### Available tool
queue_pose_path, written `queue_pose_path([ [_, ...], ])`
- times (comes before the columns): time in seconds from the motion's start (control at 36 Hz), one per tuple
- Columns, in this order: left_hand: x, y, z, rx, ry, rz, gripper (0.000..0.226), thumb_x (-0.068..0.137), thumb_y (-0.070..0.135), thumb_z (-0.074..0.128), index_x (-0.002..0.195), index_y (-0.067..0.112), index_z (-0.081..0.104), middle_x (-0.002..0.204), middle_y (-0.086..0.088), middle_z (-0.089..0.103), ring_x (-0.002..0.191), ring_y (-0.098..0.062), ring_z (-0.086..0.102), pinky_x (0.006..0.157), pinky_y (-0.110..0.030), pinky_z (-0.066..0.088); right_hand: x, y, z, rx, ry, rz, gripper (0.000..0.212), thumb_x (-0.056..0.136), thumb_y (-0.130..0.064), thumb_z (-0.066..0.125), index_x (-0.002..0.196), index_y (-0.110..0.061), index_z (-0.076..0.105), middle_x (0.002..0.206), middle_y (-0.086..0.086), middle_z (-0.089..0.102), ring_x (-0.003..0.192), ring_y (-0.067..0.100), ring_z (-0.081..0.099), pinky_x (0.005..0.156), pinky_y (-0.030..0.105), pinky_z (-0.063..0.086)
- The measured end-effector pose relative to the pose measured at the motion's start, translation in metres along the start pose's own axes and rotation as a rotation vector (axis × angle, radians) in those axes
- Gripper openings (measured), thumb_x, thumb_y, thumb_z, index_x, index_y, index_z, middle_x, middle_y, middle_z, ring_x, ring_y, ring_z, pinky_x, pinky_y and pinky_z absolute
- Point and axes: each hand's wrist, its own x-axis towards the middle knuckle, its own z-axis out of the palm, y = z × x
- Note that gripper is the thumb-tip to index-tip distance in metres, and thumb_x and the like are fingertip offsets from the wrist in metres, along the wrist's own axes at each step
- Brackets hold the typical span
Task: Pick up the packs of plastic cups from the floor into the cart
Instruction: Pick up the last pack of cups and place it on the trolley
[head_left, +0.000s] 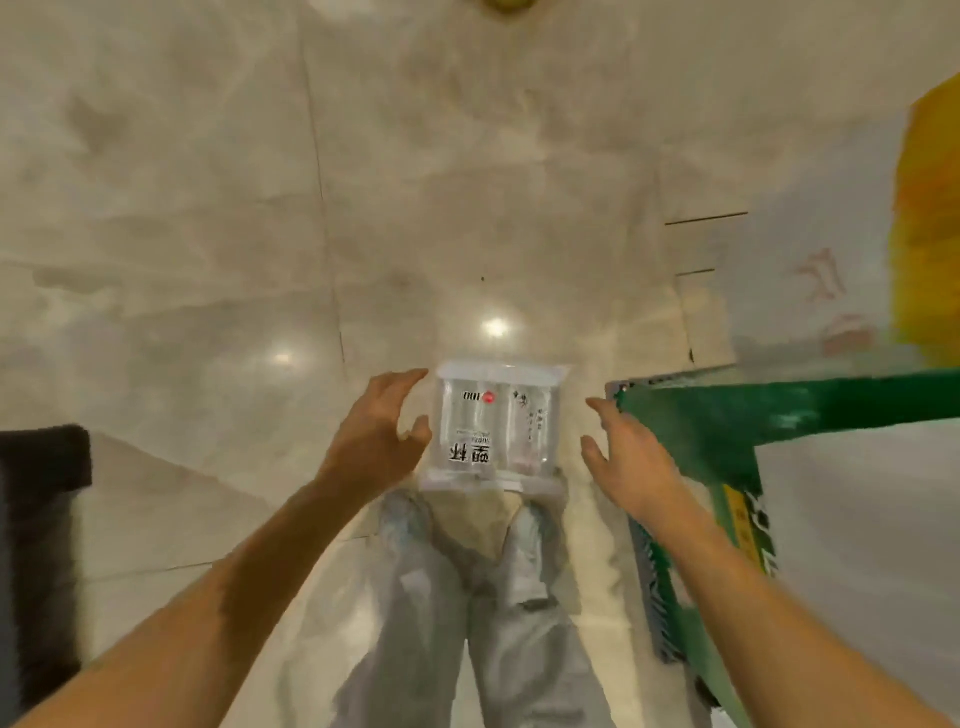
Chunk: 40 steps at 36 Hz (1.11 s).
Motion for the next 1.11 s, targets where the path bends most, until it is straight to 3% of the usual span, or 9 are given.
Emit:
queue_pose_path([
  [0.22,0.107,-0.138,0.162,-0.023,-0.137,-0.079,0.072,0.084,0.045,0.049,0.151,0.032,0.026,0.149,-0.009,0.038,0.134,-0.025,0.040,0.106,-0.042,0.041,0.146,0.065,0.155,0.030,-0.096,-0.011,0.064,0.108,-0.033,0.049,0.165,-0.029,0.021,0.143,0.018,0.052,0.125,0.037,0.059,0.099,0.048,0.052],
  [0.39,0.148,-0.197,0.245,-0.180,-0.251,-0.094,0.079,0.086,0.047,0.054,0.152,0.046,0.011,0.158,-0.007,0.024,0.146,-0.025,0.020,0.114,-0.052,0.029,0.203,0.085,0.222,0.115,-0.130,0.060,0.072,0.107,-0.047,0.045,0.161,-0.052,-0.003,0.173,0.018,0.000,0.146,0.043,0.043,0.115,0.052,0.040],
  [0.5,0.150,-0.205,0.260,-0.274,-0.173,-0.063,0.076,0.093,0.028,0.061,0.151,0.046,0.015,0.135,0.009,0.038,0.116,-0.008,0.045,0.102,-0.039,0.044,0.207,0.090,0.236,0.260,-0.043,0.030,0.076,0.107,-0.034,0.053,0.161,-0.051,0.003,0.171,0.023,0.001,0.161,0.035,0.008,0.126,0.056,0.028],
  [0.56,0.145,-0.203,0.249,-0.292,-0.128,-0.064,0.075,0.094,0.026,0.060,0.151,0.047,0.017,0.133,0.004,0.041,0.097,-0.006,0.052,0.094,-0.039,0.051,0.200,0.083,0.227,0.293,-0.007,0.021,0.074,0.107,-0.031,0.053,0.160,-0.053,0.006,0.170,0.024,0.005,0.161,0.033,0.009,0.126,0.056,0.029],
  [0.69,0.124,-0.173,0.167,-0.350,-0.027,-0.051,0.067,0.095,0.033,0.058,0.149,0.049,0.022,0.132,-0.003,0.043,0.110,-0.012,0.048,0.094,-0.032,0.052,0.166,0.033,0.153,0.290,0.075,-0.077,0.065,0.108,-0.036,0.050,0.156,-0.055,0.011,0.170,0.015,0.013,0.160,0.029,0.010,0.127,0.049,0.023],
  [0.75,0.110,-0.148,0.113,-0.381,0.035,-0.030,0.065,0.095,0.034,0.056,0.150,0.045,0.024,0.128,0.001,0.046,0.114,-0.014,0.048,0.094,-0.014,0.046,0.145,-0.001,0.108,0.299,0.107,-0.110,0.064,0.108,-0.038,0.048,0.157,-0.056,0.012,0.171,0.011,0.012,0.160,0.027,0.010,0.126,0.047,0.022],
  [0.83,0.086,-0.103,0.016,-0.407,0.104,0.056,0.061,0.096,0.038,0.055,0.151,0.040,0.027,0.130,0.016,0.046,0.125,-0.012,0.045,0.105,-0.030,0.042,0.107,-0.061,0.028,0.310,0.166,-0.179,0.061,0.107,-0.045,0.045,0.155,-0.063,0.011,0.172,0.004,0.013,0.160,0.025,0.009,0.126,0.048,0.020],
  [0.94,0.034,-0.031,-0.129,-0.505,0.237,0.048,0.057,0.094,0.041,0.055,0.146,0.047,0.033,0.134,0.006,0.048,0.130,-0.008,0.044,0.102,-0.017,0.041,0.035,-0.152,-0.093,0.333,0.232,-0.297,0.060,0.106,-0.050,0.044,0.156,-0.061,0.015,0.172,-0.004,0.020,0.160,0.016,0.008,0.126,0.042,0.017],
  [1.11,-0.081,0.068,-0.345,-0.491,0.360,0.082,0.048,0.097,0.044,0.049,0.140,0.059,0.034,0.133,0.026,0.042,0.131,-0.003,0.040,0.110,-0.030,0.034,-0.101,-0.286,-0.263,0.346,0.299,-0.470,0.058,0.102,-0.050,0.052,0.154,-0.056,0.029,0.165,-0.002,0.033,0.156,0.012,0.020,0.123,0.032,0.023],
])
